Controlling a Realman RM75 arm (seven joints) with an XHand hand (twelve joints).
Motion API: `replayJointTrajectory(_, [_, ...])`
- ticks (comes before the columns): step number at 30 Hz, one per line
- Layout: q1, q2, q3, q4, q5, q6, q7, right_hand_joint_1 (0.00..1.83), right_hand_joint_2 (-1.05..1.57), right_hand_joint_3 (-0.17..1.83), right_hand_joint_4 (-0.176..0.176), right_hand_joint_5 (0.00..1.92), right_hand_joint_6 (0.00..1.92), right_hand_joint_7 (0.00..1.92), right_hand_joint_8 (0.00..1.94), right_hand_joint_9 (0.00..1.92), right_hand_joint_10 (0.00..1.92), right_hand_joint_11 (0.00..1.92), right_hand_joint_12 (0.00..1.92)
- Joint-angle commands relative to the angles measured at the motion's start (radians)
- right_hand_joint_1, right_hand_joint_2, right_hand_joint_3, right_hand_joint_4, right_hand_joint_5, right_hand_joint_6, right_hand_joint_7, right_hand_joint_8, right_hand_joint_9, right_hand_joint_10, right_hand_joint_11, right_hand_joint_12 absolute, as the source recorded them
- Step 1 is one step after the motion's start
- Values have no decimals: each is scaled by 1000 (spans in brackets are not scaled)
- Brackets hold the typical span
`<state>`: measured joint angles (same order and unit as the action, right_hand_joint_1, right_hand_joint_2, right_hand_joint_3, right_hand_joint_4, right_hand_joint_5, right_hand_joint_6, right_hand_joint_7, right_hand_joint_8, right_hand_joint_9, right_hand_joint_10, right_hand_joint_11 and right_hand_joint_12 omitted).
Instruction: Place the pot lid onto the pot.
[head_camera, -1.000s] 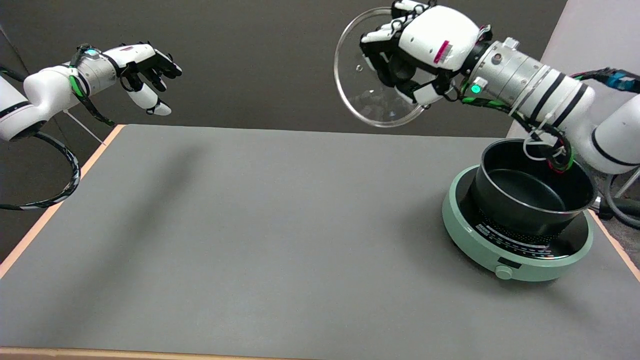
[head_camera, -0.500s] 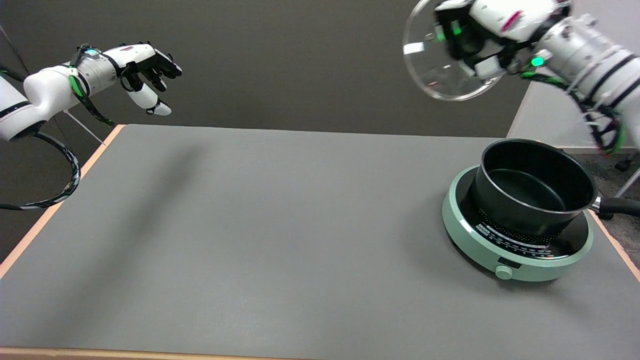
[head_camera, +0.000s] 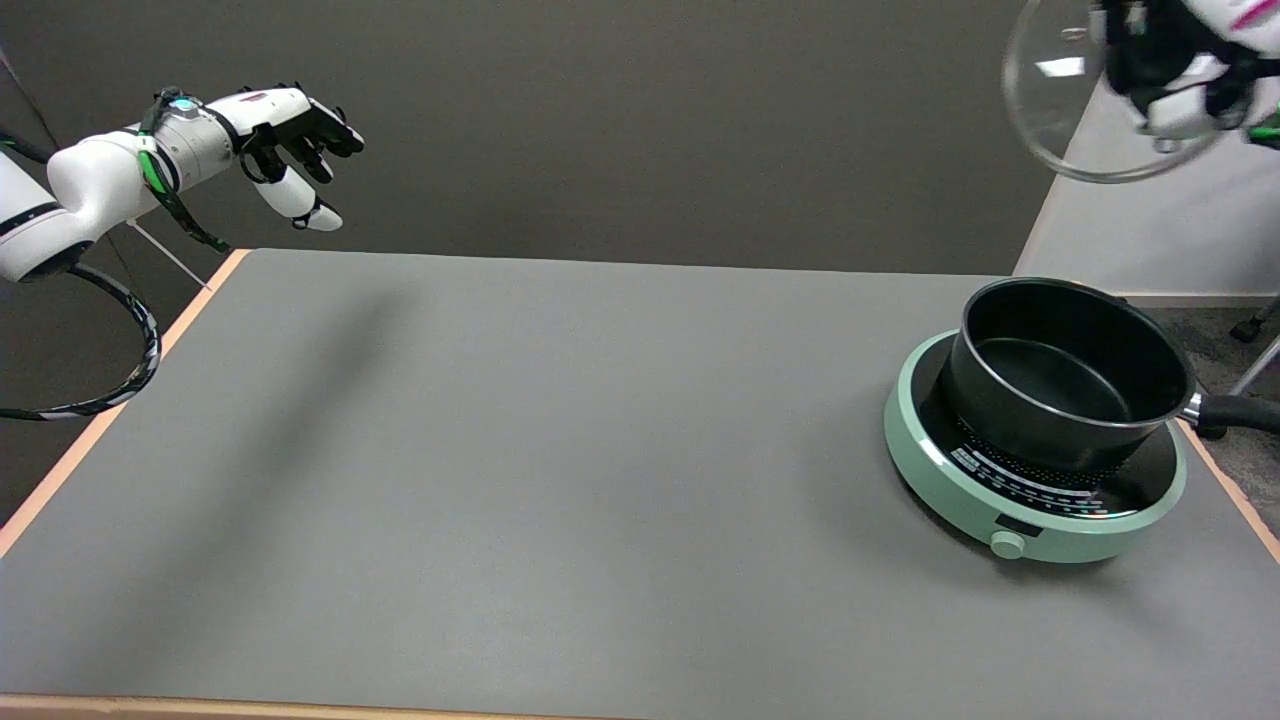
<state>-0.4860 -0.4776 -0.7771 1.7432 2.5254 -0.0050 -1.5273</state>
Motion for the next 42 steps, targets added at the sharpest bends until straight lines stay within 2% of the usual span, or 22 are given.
replayJointTrajectory(1, [-262, -172, 339, 70, 3, 209, 95, 1502, 1046, 913, 176, 447, 1718, 632, 1807, 654, 1921, 52, 1921])
replayJointTrajectory(4, [-227, -182, 327, 71, 3, 205, 219, 1497, 1075, 864, 176, 436, 1713, 619, 1802, 613, 1921, -1, 1921])
replayJointTrajectory(5, [-222, -183, 326, 71, 3, 205, 259, 1502, 991, 1065, 176, 449, 1659, 627, 1804, 582, 1921, -1, 1921])
replayJointTrajectory(6, [-217, -184, 325, 71, 3, 205, 320, 1498, 1068, 887, 176, 437, 1706, 616, 1804, 604, 1921, -1, 1921])
replayJointTrajectory(11, [-216, -187, 330, 69, 3, 205, 514, 1498, 1081, 855, 176, 435, 1713, 610, 1805, 602, 1921, -1, 1921])
replayJointTrajectory(13, [-217, -187, 330, 65, 3, 205, 582, 1497, 980, 1059, 176, 451, 1654, 623, 1797, 582, 1921, -1, 1921])
replayJointTrajectory(15, [-219, -187, 330, 62, 3, 205, 625, 1499, 1080, 844, 176, 436, 1716, 610, 1798, 611, 1921, 0, 1921])
replayJointTrajectory(21, [-240, -205, 342, 49, 37, 203, 637, 1506, 1070, 873, 176, 447, 1709, 622, 1805, 639, 1921, 7, 1921])
replayJointTrajectory(26, [-248, -210, 352, -18, 227, 112, 637, 1504, 1073, 866, 176, 444, 1709, 622, 1812, 638, 1921, 7, 1921])
replayJointTrajectory(37, [-269, -221, 357, -69, 227, -2, 632, 1508, 1075, 864, 176, 445, 1697, 606, 1816, 625, 1921, 2, 1921])
replayJointTrajectory(39, [-276, -225, 348, -58, 227, -16, 628, 1503, 1036, 900, 176, 441, 1669, 615, 1815, 627, 1921, 78, 1921])
replayJointTrajectory(42, [-302, -223, 325, -52, 227, -28, 625, 1492, 1069, 834, 176, 474, 1649, 625, 1793, 630, 1921, 148, 1921])
